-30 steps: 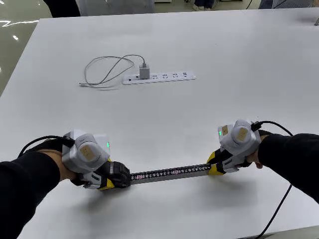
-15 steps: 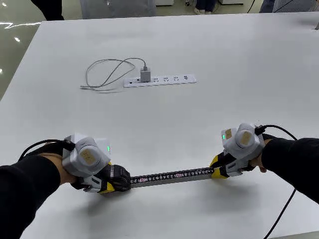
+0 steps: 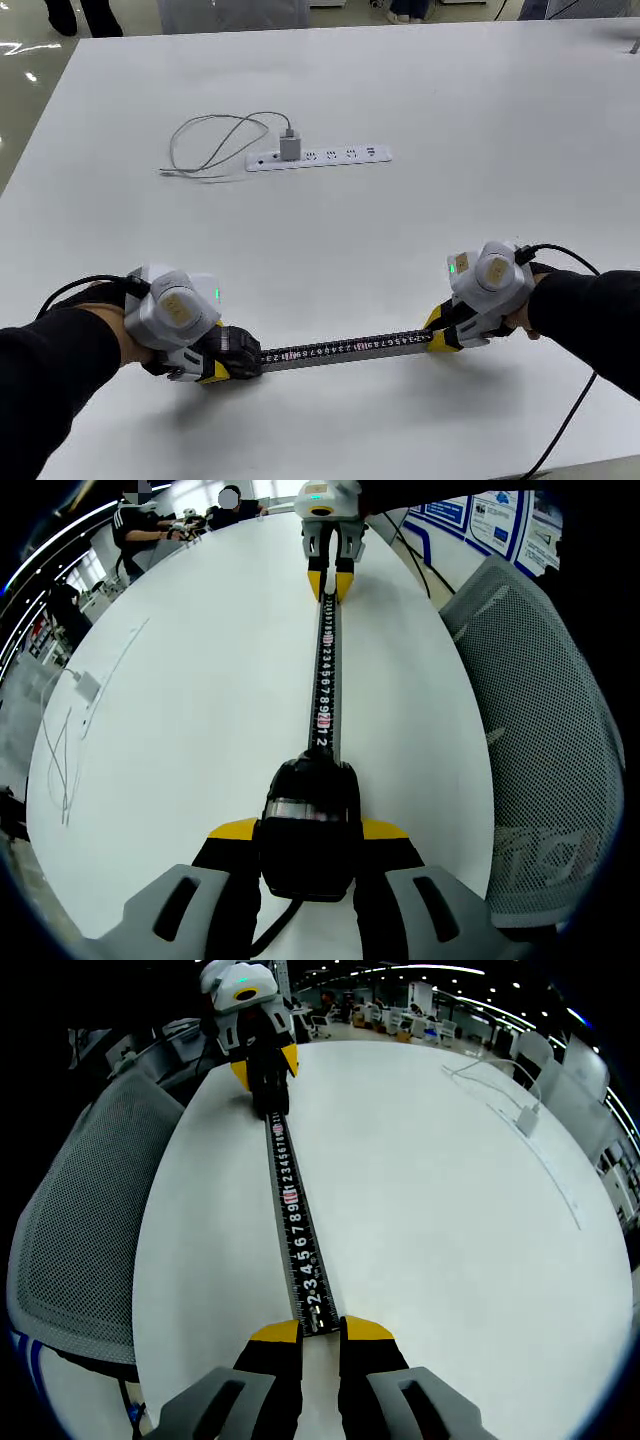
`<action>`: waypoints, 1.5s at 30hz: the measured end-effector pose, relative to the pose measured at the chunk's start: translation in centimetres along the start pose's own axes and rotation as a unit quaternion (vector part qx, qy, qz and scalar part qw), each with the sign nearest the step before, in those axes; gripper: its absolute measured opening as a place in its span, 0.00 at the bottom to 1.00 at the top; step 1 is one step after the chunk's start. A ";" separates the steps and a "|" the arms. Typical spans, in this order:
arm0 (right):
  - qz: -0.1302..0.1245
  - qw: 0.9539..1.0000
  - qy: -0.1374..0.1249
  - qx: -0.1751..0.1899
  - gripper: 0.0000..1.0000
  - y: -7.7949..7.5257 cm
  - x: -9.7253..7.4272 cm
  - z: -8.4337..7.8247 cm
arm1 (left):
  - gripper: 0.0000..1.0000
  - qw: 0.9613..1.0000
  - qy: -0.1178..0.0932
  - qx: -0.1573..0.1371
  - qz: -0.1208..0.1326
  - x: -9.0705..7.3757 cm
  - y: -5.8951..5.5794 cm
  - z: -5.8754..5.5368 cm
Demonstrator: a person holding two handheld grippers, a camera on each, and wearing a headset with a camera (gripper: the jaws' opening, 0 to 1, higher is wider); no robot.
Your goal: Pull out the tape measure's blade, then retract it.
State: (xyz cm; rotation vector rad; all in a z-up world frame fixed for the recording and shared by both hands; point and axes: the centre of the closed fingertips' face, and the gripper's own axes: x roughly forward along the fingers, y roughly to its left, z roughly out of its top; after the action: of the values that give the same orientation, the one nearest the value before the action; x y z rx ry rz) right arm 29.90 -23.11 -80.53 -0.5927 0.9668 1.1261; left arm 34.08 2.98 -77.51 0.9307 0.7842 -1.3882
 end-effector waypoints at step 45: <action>0.004 0.998 0.038 -0.052 0.12 0.2 0.1 0.0 | 0.33 1.000 -0.018 0.010 0.000 -0.1 0.1 -0.2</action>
State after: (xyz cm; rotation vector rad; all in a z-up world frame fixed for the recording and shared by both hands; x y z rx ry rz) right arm 29.67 -23.04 -80.59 -0.7201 0.9806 1.1736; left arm 34.16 3.19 -77.49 0.9181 0.7447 -1.4113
